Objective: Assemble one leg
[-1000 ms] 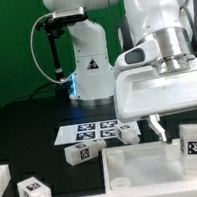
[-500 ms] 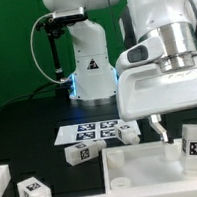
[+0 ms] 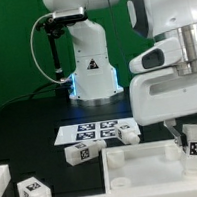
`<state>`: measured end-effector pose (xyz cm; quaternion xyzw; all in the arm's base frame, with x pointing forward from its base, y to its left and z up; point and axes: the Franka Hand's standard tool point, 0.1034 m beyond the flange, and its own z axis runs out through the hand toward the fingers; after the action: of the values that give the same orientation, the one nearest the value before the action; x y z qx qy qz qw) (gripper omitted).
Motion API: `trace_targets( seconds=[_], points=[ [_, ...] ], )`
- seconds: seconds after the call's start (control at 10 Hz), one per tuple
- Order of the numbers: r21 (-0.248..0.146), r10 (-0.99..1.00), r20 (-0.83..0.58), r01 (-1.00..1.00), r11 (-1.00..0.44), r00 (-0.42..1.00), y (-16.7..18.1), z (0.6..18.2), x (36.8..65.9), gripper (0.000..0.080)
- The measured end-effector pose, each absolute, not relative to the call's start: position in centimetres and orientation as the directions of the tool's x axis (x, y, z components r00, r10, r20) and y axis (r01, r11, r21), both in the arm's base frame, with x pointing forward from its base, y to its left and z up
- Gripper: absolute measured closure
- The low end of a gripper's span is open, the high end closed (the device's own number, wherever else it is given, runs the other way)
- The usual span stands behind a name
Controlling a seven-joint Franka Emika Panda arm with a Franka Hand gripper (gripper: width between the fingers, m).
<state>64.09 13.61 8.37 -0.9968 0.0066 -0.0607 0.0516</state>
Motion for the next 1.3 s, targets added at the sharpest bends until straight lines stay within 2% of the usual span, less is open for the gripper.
trace_targets(
  seconds=[0.6, 0.8, 0.9, 1.0, 1.3],
  points=[
    [-0.105, -0.096, 0.081, -0.087, -0.991, 0.992, 12.9, 8.3, 64.1, 0.015],
    [-0.107, -0.114, 0.079, -0.106, -0.989, 0.99, 12.9, 8.3, 64.1, 0.0177],
    [-0.106, -0.115, 0.079, -0.107, -0.989, 0.99, 12.8, 8.3, 64.2, 0.0359],
    [-0.1, -0.123, 0.082, -0.114, -0.988, 0.989, 12.3, 8.4, 64.3, 0.048],
    [-0.116, -0.329, 0.059, -0.321, -0.94, 0.943, 11.0, 8.2, 64.5, 0.0503]
  ],
)
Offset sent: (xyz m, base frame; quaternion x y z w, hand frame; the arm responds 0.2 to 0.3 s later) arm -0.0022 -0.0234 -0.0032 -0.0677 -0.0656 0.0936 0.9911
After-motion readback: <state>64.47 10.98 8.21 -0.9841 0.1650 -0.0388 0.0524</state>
